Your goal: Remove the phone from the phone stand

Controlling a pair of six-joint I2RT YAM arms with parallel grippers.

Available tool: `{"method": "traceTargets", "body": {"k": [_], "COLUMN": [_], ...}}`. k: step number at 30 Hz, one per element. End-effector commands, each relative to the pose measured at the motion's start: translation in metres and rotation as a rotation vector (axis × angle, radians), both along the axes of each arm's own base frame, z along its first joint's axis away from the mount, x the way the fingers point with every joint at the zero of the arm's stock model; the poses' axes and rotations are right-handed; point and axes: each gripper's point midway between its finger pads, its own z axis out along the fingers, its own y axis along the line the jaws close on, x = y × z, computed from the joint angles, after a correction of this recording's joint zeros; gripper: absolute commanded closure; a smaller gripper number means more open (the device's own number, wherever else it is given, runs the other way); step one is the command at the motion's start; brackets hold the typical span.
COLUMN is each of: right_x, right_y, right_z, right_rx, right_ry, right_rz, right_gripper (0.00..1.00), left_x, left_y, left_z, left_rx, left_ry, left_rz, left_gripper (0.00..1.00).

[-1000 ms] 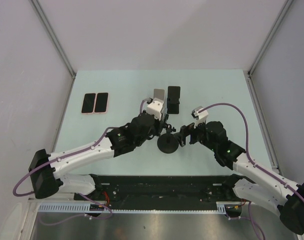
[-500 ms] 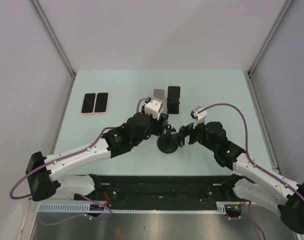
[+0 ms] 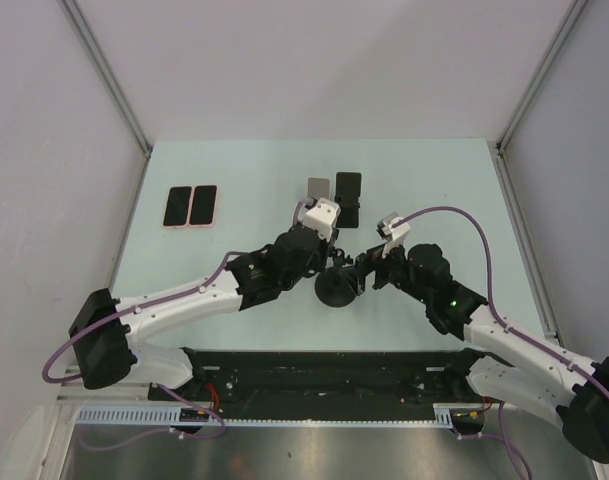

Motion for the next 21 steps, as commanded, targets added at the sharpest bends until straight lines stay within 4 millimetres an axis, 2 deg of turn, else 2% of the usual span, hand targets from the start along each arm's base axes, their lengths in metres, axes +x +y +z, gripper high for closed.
{"method": "traceTargets", "body": {"k": [1,2,3,6,14,21], "right_x": [0.002,0.003,0.004,0.008,0.022,0.021], "right_y": [0.013,0.015,0.017,0.023,0.043,0.067], "right_z": [0.006,0.009,0.005,0.007,0.001,0.0], "right_rx": [0.035,0.044,0.037,0.045,0.04,0.059], "right_ry": [-0.026,-0.035,-0.029,-0.047,-0.051,-0.058], "right_rz": [0.033,0.037,0.043,0.055,0.077,0.122], "right_gripper": [0.03,0.02,0.02,0.03,0.08,0.22], "left_x": [0.005,0.002,0.001,-0.006,-0.016,-0.019], "left_y": [-0.005,-0.006,-0.006,-0.006,-0.002,-0.002], "left_z": [0.032,0.032,0.031,0.032,0.036,0.035], "left_rx": [-0.066,-0.068,-0.068,-0.082,-0.112,-0.119], "left_ry": [-0.053,-0.049,-0.045,-0.04,-0.04,-0.04], "left_rz": [-0.005,-0.021,-0.029,-0.062,-0.095,-0.11], "left_gripper": [0.77,0.81,0.89,0.99,1.0,1.0]}}
